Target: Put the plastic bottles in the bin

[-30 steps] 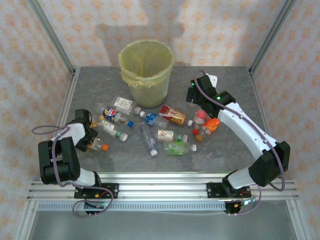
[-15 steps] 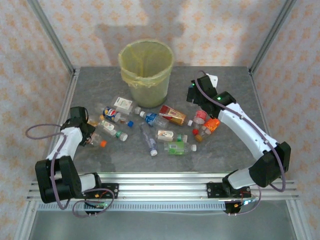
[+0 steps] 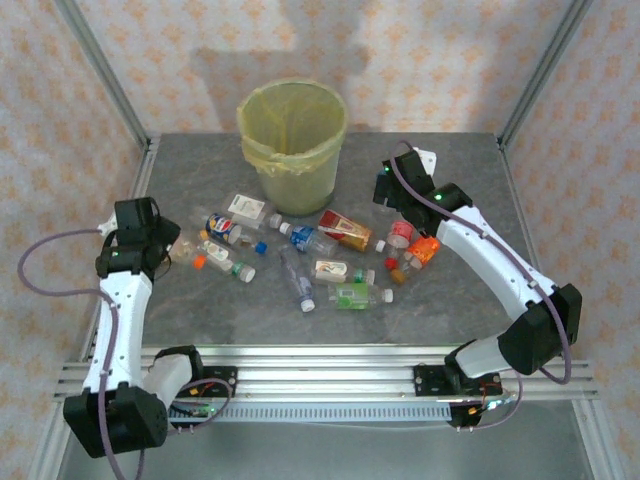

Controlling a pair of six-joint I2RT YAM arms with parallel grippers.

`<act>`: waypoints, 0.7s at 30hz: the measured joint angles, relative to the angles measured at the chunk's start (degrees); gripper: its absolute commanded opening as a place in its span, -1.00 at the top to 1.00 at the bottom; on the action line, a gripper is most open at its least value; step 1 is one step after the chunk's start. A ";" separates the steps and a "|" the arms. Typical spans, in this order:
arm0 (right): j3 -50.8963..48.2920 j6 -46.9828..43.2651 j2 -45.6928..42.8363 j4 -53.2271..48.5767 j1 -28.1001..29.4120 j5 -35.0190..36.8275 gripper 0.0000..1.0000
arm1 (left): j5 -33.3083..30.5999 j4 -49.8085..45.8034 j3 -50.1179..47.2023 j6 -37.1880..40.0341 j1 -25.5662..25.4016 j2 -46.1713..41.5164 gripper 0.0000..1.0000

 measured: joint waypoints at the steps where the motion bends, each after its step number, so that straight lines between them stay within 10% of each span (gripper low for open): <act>1: 0.00 0.02 0.00 0.00 0.00 0.00 -0.98 | 0.07 -0.11 1.77 0.28 -1.14 -0.17 0.47; 21: -1.01 1.05 -0.09 -0.66 0.00 -0.02 -0.98 | -0.11 5.44 41.00 8.33 -20.57 19.67 0.56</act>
